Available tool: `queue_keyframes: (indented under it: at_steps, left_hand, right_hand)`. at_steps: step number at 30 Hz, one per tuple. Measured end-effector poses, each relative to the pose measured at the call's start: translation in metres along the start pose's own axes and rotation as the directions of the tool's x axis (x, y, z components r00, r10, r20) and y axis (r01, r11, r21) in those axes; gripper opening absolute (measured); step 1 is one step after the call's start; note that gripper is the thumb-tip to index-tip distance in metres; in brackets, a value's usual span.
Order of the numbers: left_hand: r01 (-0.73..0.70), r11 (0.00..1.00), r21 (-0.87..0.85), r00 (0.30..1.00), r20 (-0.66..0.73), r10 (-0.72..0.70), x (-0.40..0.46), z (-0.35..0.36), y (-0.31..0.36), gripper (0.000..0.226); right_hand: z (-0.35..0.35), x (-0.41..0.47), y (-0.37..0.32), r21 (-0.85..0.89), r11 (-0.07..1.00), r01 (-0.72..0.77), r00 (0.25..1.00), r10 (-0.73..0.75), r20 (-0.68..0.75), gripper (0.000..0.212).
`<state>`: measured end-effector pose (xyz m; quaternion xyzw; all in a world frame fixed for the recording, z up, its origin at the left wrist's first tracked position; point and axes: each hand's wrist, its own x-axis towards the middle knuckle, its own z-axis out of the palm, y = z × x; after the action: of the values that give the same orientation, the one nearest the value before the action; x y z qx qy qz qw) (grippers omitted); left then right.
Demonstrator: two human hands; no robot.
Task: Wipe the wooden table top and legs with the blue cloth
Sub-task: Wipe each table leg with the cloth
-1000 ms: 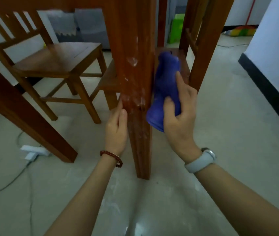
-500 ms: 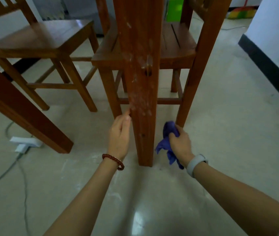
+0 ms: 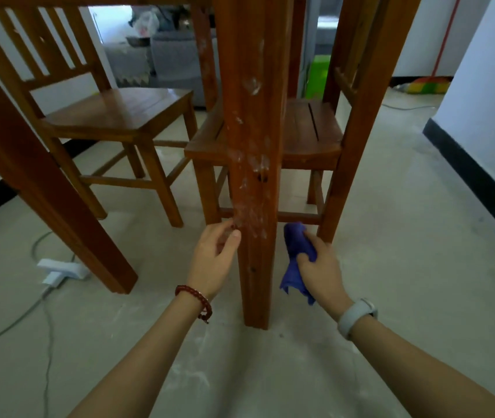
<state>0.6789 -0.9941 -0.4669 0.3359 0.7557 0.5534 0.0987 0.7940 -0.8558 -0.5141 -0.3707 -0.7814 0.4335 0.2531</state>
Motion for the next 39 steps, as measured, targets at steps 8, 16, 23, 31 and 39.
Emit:
queue_keyframes:
  at_steps: [8,16,23,31,39]
  left_hand:
    - [-0.143,0.966,-0.214,0.99,-0.031,0.139,0.013,-0.021,0.067,0.037]
    - [0.091,0.902,-0.422,0.995,0.068,-0.068,0.016,-0.039,0.076,0.039]
    - [0.162,0.908,-0.387,0.979,-0.053,-0.198,0.008,-0.054,0.04,0.039]
    - [0.068,0.943,-0.326,0.995,-0.047,-0.088,0.012,-0.056,0.041,0.03]
    - [0.014,0.944,-0.331,0.997,-0.061,-0.036,0.018,-0.052,0.051,0.033]
  right_hand:
    - [-0.079,-0.005,-0.135,-0.282,0.604,0.745,0.476,-0.778,-0.409,0.049]
    - [-0.054,0.024,-0.184,-0.774,0.252,0.58,0.203,-0.966,-0.162,0.036]
    - [0.018,-0.028,-0.015,-0.524,0.095,0.846,0.527,-0.294,0.797,0.035]
    - [-0.032,-0.014,-0.127,-0.581,0.146,0.801,0.173,-0.985,-0.01,0.031]
    - [-0.014,0.012,-0.086,-0.765,0.158,0.625,0.336,-0.938,0.081,0.05]
